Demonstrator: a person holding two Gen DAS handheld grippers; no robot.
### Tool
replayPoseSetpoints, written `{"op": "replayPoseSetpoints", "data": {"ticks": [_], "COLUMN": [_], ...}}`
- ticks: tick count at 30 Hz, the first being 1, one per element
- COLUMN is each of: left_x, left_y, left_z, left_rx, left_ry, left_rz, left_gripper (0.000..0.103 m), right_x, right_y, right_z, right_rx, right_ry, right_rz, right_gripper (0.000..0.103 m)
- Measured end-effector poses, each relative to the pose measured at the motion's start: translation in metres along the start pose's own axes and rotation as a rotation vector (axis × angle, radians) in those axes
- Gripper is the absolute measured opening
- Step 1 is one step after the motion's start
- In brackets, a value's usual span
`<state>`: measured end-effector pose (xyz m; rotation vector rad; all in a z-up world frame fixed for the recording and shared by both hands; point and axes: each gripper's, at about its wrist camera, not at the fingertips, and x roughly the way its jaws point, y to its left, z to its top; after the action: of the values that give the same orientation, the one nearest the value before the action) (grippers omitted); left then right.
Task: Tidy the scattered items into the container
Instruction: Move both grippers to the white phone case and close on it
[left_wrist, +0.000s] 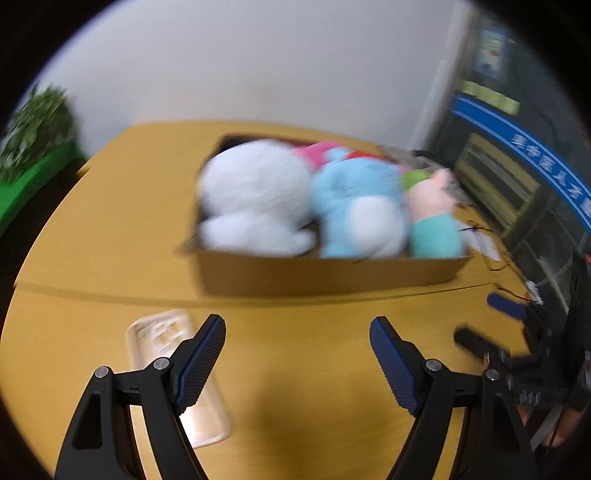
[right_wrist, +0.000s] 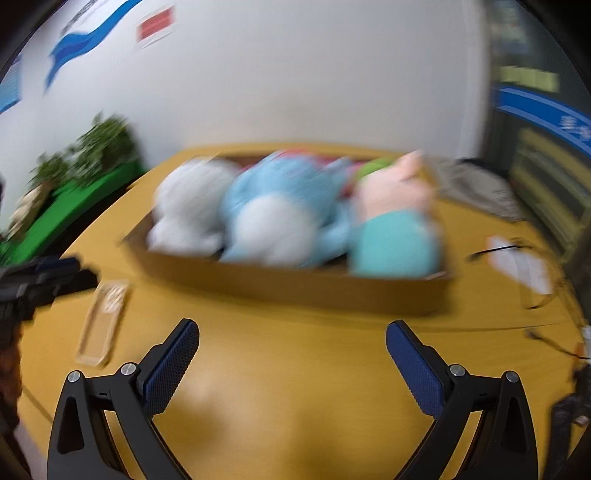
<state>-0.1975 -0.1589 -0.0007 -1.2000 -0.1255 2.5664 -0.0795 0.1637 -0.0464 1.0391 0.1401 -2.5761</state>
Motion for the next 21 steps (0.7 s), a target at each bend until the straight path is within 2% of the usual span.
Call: {"op": "replayPoseSetpoints", "data": {"ticks": [3, 7, 11, 13, 14, 17, 20, 21], "left_x": [0.003, 0.014, 0.028, 0.035, 0.038, 0.049, 0.051, 0.052], "left_y": [0.045, 0.1, 0.124, 0.134, 0.137, 0.142, 0.141, 0.141], "left_z": [-0.014, -0.03, -0.042, -0.048, -0.05, -0.055, -0.056, -0.056], "left_rx": [-0.08, -0.186, -0.233, -0.253, -0.26, -0.263, -0.253, -0.26], "left_ry": [0.038, 0.086, 0.124, 0.145, 0.157, 0.201, 0.194, 0.198], "left_rz": [0.061, 0.098, 0.094, 0.107, 0.109, 0.115, 0.122, 0.119], "left_gripper": [0.08, 0.08, 0.079, 0.077, 0.072, 0.04, 0.029, 0.014], "right_x": [0.028, 0.052, 0.079, 0.092, 0.099, 0.12, 0.127, 0.126], "right_y": [0.046, 0.103, 0.15, 0.169, 0.176, 0.193, 0.198, 0.198], "right_z": [-0.018, -0.031, -0.036, -0.035, -0.035, -0.04, -0.046, -0.046], "right_rx": [-0.049, -0.095, -0.098, -0.11, -0.125, -0.176, -0.225, -0.236], "right_ry": [0.069, 0.111, 0.142, 0.144, 0.149, 0.196, 0.199, 0.2], "right_rz": [0.122, 0.272, 0.344, 0.344, 0.332, 0.289, 0.261, 0.263], "right_gripper": [0.103, 0.102, 0.1, 0.095, 0.088, 0.058, 0.041, 0.031]}}
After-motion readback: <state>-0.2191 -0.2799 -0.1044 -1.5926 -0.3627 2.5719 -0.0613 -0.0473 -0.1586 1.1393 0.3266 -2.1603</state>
